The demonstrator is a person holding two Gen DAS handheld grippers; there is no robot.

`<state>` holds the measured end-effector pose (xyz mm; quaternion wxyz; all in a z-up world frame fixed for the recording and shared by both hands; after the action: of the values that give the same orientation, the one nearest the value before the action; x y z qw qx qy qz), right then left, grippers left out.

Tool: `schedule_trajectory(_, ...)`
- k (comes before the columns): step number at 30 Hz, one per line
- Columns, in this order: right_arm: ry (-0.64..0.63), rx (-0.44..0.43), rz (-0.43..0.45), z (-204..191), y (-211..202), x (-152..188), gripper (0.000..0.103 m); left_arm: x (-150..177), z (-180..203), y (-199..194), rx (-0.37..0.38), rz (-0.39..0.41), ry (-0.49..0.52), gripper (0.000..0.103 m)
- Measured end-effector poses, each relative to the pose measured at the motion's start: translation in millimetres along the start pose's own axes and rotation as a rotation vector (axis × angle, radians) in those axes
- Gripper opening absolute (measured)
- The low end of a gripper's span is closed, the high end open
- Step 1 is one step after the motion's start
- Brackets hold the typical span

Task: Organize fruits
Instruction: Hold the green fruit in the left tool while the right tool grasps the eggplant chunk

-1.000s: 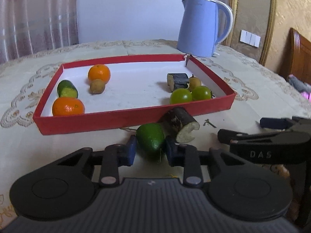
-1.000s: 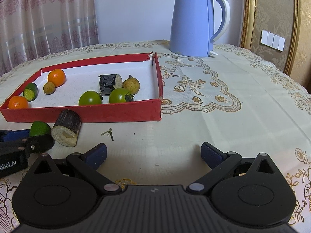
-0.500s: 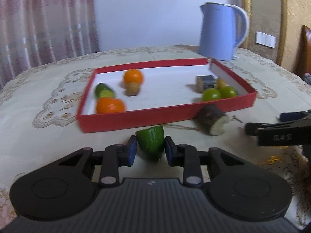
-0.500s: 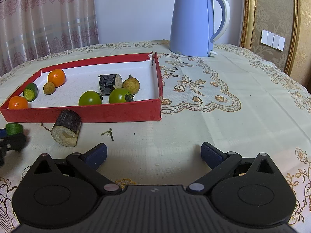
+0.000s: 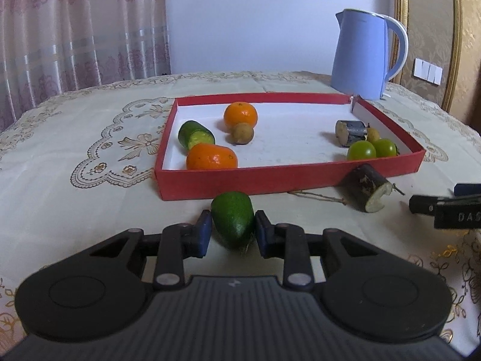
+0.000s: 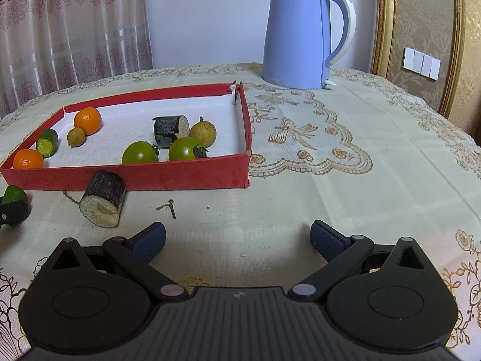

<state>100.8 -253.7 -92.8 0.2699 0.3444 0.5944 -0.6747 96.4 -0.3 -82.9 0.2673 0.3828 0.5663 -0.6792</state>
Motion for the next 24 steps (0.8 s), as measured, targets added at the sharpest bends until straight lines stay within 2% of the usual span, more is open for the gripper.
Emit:
schedule_trajectory(3, 0.025, 0.007, 0.048, 1, -9, -2, 0.103, 0, -1, 0, 0.012, -0.002, -0.014, 0.028)
schedule_trajectory(6, 0.089, -0.109, 0.03, -5, -16, -5, 0.103, 0, -2, 1, 0.023, 0.0, -0.025, 0.028)
schedule_trajectory(8, 0.079, -0.152, 0.025, -17, -19, -8, 0.103, 0, -2, 1, 0.02, -0.001, -0.022, 0.028)
schedule_trajectory(11, 0.035, -0.135, 0.084, -36, -27, -15, 0.103, 0, -2, 0, 0.026, 0.0, -0.029, 0.028)
schedule_trajectory(17, -0.052, -0.096, 0.096, -69, -18, -24, 0.102, 0, -3, 0, 0.037, 0.004, -0.043, 0.028)
schedule_trajectory(20, -0.069, -0.086, 0.085, -77, -11, -25, 0.088, 0, -4, -1, 0.04, 0.005, -0.048, 0.028)
schedule_trajectory(24, -0.076, -0.093, 0.059, -82, -3, -23, 0.079, 0, -5, -1, 0.043, 0.006, -0.052, 0.028)
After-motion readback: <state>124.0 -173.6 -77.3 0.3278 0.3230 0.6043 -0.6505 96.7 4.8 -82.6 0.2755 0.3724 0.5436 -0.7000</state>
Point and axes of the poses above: each gripper's, at about its wrist camera, not at the fingertips, and y roughly the way its jaws point, z to its right, x to its underside, the point moved 6 cm from there along y, roughly the way its jaws point, and after that the axes turned 7 degrees about x, right-handed, at the moved point
